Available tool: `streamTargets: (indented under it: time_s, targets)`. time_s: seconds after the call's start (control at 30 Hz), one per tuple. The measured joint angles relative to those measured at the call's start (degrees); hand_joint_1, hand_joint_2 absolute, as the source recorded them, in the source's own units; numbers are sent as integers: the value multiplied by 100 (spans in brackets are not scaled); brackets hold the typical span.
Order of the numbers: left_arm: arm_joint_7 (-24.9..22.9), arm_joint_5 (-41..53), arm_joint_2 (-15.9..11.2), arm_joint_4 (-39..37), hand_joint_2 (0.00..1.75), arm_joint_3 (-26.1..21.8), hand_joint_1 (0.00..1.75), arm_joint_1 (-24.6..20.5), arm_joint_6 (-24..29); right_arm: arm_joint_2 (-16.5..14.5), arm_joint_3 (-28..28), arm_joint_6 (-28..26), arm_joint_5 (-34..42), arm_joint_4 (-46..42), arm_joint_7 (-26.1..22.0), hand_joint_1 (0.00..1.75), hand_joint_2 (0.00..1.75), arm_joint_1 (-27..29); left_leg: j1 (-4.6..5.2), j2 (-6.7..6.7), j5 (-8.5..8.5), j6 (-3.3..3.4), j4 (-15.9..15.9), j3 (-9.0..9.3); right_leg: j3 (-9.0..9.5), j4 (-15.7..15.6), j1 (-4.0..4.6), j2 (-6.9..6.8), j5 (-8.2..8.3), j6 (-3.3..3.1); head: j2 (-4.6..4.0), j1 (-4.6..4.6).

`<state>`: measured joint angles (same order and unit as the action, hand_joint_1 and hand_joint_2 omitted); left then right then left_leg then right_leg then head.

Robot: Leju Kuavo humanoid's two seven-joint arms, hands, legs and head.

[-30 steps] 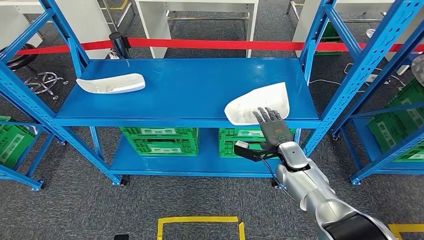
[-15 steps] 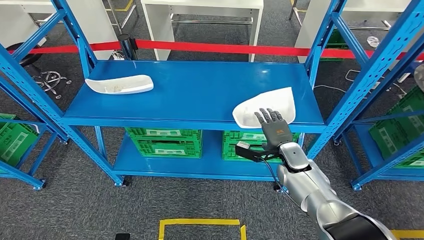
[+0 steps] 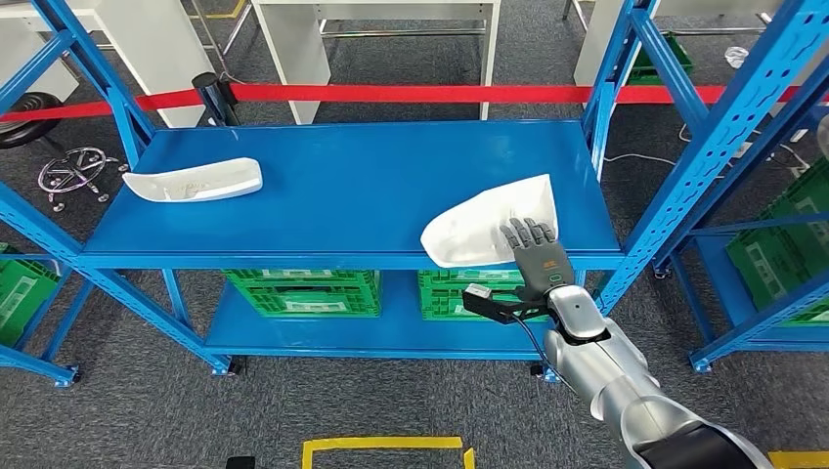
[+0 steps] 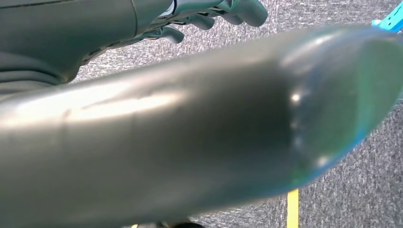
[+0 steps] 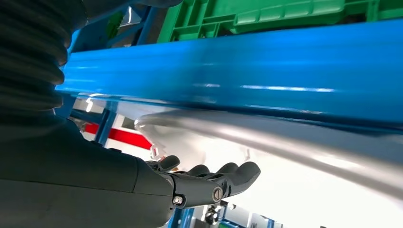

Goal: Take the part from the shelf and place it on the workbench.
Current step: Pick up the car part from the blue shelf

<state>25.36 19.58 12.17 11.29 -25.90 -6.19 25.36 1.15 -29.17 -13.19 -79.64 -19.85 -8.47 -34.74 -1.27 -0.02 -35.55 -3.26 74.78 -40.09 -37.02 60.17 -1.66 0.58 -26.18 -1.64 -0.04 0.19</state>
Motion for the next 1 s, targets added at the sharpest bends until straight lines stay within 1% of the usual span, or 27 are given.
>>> streamTargets:
  time_s: [0.03, 0.07, 0.1, 0.13, 0.17, 0.2, 0.23, 0.27, 0.3, 0.37, 0.4, 0.57, 0.7, 0.8, 0.9, 0.97, 1.0]
  targets:
    - [0, -1, 1, -1, 0, 0, 0, 8, 4, 1, 1, -24, -8, 0, 5, 0, 175, 5, 3, 0, 58, 19, 7, -81, 38, 0, 11, 5, -26, -4, 0, -1]
    - [1, -1, 2, -2, 0, 0, 0, 11, 10, 1, 1, -45, -13, 0, 8, 0, 175, 7, 10, -1, 240, 51, -195, -50, 79, 0, 20, 13, -49, -3, 0, -1]
    - [1, -2, 2, -2, 0, 0, 0, 10, 21, -1, 1, -65, -22, 0, 8, 0, 175, 6, 24, -1, 501, 97, -558, 71, 121, -1, 26, 20, -71, 5, 0, -1]
    - [2, -3, 2, -2, 0, 0, 0, 8, 34, -4, 1, -77, -35, 0, 8, 0, 175, 4, 48, -1, 721, 148, -953, 217, 157, -1, 29, 25, -89, 17, 0, 0]
    - [2, -4, 2, -2, 0, 0, 0, 3, 48, -6, 0, -84, -49, 0, 5, 0, 175, -1, 73, 0, 833, 187, -1284, 341, 179, -2, 33, 30, -103, 38, 0, -2]
    - [3, -5, 4, -1, 0, 0, 0, 0, 58, -8, 0, -89, -62, 0, -4, 0, 175, -5, 95, -2, 888, 217, -1488, 429, 186, -4, 35, 32, -114, 70, 0, -2]
    - [5, -8, 8, -1, 0, 0, 0, 1, 64, -9, 0, -91, -73, 0, -23, 0, 175, -11, 111, -5, 880, 230, -1562, 463, 188, -10, 36, 33, -120, 105, 0, -3]
    - [9, -10, 16, -1, 0, 0, 0, 3, 67, -10, -1, -93, -82, 0, -50, 0, 175, -17, 108, -13, 891, 204, -1579, 477, 187, -10, 44, 30, -125, 109, 0, -2]
    - [15, -16, 23, 0, 0, -1, 0, 6, 68, -13, -1, -99, -88, 0, -88, 0, 175, -27, 105, -24, 947, 185, -1583, 488, 192, -15, 50, 26, -126, 95, 0, -1]
    - [33, -27, 33, 0, 0, -2, 0, 5, 69, -16, -1, -114, -94, 0, -161, 0, 175, -49, 96, -46, 987, 167, -1598, 489, 219, -43, 62, 14, -119, 44, 0, 3]
    - [42, -32, 38, 1, 0, -2, 0, 3, 70, -16, -1, -120, -91, 0, -194, 0, 175, -63, 101, -55, 984, 190, -1599, 489, 234, -71, 61, 9, -111, 43, 0, 3]
    - [81, -42, 68, 1, 0, -2, 0, 6, 89, -16, -1, -74, -50, 0, -332, 0, 175, -134, 104, -62, 977, 268, -1598, 489, 285, -169, 60, 0, -71, 118, 0, 6]
    - [107, -39, 68, -1, 0, -2, 0, 6, 101, -16, 16, 163, 154, 1, -605, 0, 175, -150, 111, -62, 977, 293, -1595, 489, 298, -195, 51, 0, -60, 194, 0, 6]
    - [107, -27, 68, 1, 0, -2, 0, 5, 100, -16, 73, 396, 367, 7, -877, 0, 175, -151, 114, -62, 978, 298, -1594, 489, 299, -198, 48, 0, -56, 213, 0, 6]
    - [113, -15, 68, 1, 0, -2, 0, 5, 99, -16, 152, 605, 542, 19, -1103, 0, 175, -151, 114, -60, 979, 298, -1594, 490, 297, -198, 49, 0, -55, 217, 0, 4]
    - [133, -4, 68, 1, 87, -2, 0, 4, 98, -12, 207, 757, 641, 32, -1214, 6, 175, -152, 113, -60, 979, 297, -1595, 491, 296, -197, 51, 0, -55, 217, 0, 3]
    - [146, 1, 68, 1, 131, -2, 0, 4, 98, -9, 230, 825, 674, 39, -1247, 36, 175, -152, 113, -59, 980, 297, -1595, 492, 296, -197, 52, 0, -55, 217, 0, 3]
